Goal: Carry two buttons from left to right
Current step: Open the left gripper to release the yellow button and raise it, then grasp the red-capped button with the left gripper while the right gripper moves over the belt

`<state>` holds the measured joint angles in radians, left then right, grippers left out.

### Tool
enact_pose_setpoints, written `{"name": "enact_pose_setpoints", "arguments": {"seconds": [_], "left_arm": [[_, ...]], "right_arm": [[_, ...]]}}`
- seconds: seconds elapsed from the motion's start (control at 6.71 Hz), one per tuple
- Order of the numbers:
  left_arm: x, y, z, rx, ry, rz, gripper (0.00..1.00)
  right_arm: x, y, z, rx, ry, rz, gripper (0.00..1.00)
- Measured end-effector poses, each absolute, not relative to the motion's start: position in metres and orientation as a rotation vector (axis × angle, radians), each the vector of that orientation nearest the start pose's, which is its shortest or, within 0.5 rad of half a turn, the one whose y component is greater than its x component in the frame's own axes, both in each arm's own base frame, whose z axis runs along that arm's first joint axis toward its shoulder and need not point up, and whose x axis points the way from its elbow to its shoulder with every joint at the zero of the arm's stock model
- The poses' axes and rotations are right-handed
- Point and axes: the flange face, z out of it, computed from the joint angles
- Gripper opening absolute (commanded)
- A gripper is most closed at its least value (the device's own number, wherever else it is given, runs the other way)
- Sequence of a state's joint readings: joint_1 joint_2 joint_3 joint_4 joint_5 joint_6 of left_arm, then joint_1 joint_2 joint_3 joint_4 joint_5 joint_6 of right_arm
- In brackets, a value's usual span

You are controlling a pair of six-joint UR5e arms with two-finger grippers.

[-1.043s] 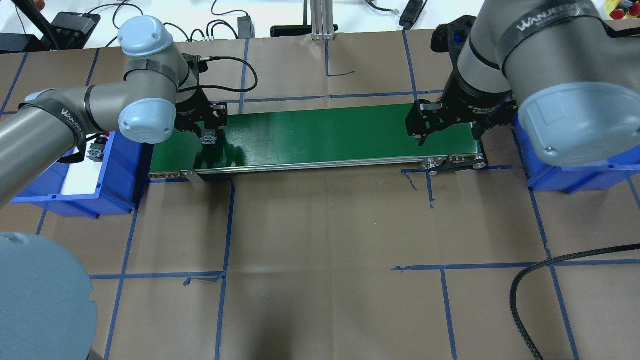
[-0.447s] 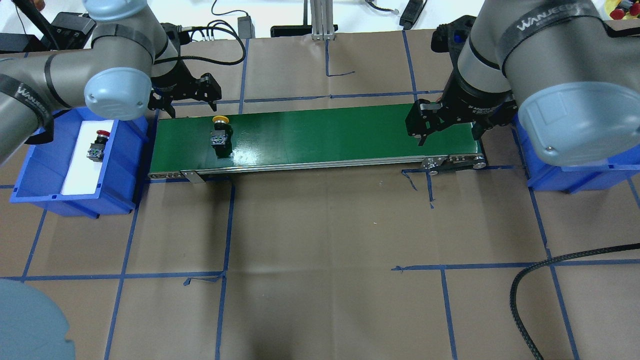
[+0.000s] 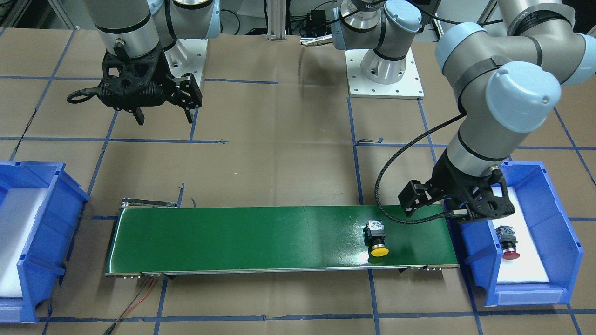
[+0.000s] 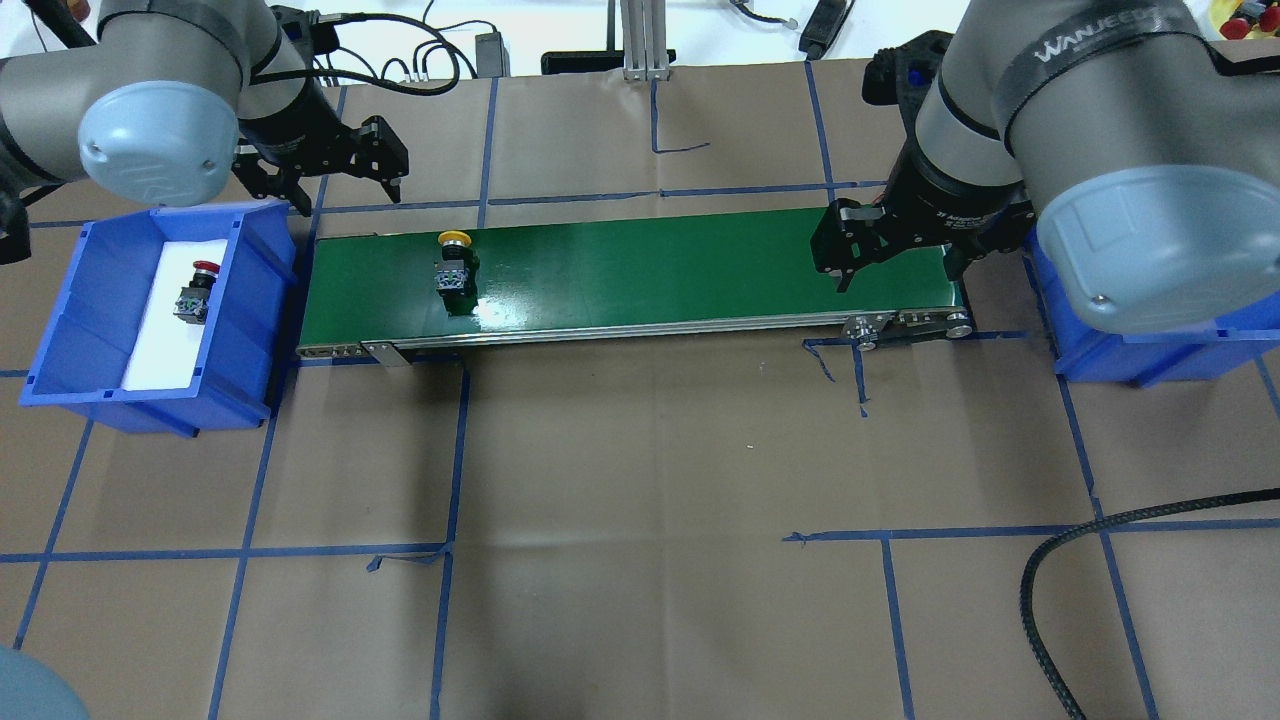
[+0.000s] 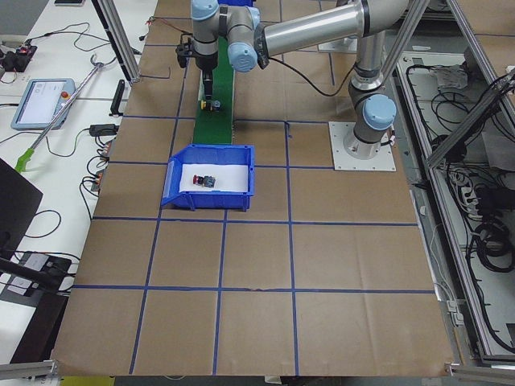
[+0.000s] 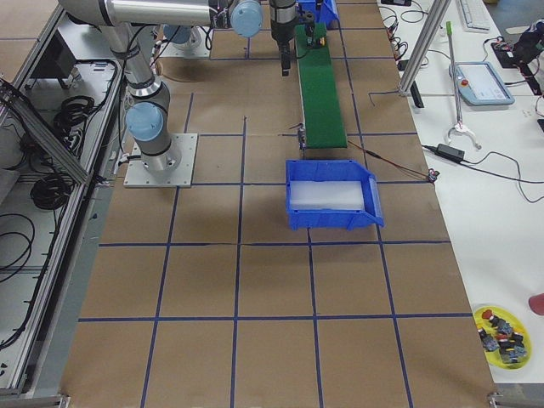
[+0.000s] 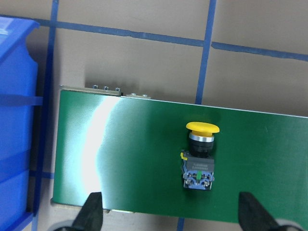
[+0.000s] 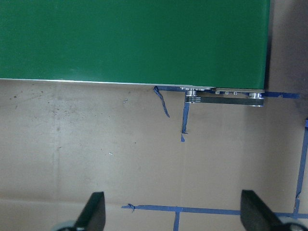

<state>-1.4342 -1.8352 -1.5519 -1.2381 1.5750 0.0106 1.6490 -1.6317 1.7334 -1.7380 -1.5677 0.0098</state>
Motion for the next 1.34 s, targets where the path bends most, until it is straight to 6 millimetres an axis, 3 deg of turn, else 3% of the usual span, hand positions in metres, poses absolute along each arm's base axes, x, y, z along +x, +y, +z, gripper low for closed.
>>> {"name": "enact_pose_setpoints", "arguments": {"seconds": [0.3,0.75,1.04,1.34], "left_arm": [[0.03,-0.615,0.382,-0.159,3.117,-0.109,1.0],[0.132,-0.611,0.359,-0.144,3.121,-0.054,1.0],[0.17,-0.612,0.335,-0.054,3.129,-0.026,1.0],[0.182,-0.614,0.324,0.003,3.128,-0.03,1.0]], "right_arm": [[0.17,-0.458,0.453,-0.104,3.132,-0.1,1.0],[0.17,-0.46,0.451,-0.103,3.131,-0.101,1.0],[0.171,-0.473,0.436,-0.102,3.133,-0.064,1.0],[0.172,-0.488,0.431,-0.099,3.127,-0.148,1.0]]}}
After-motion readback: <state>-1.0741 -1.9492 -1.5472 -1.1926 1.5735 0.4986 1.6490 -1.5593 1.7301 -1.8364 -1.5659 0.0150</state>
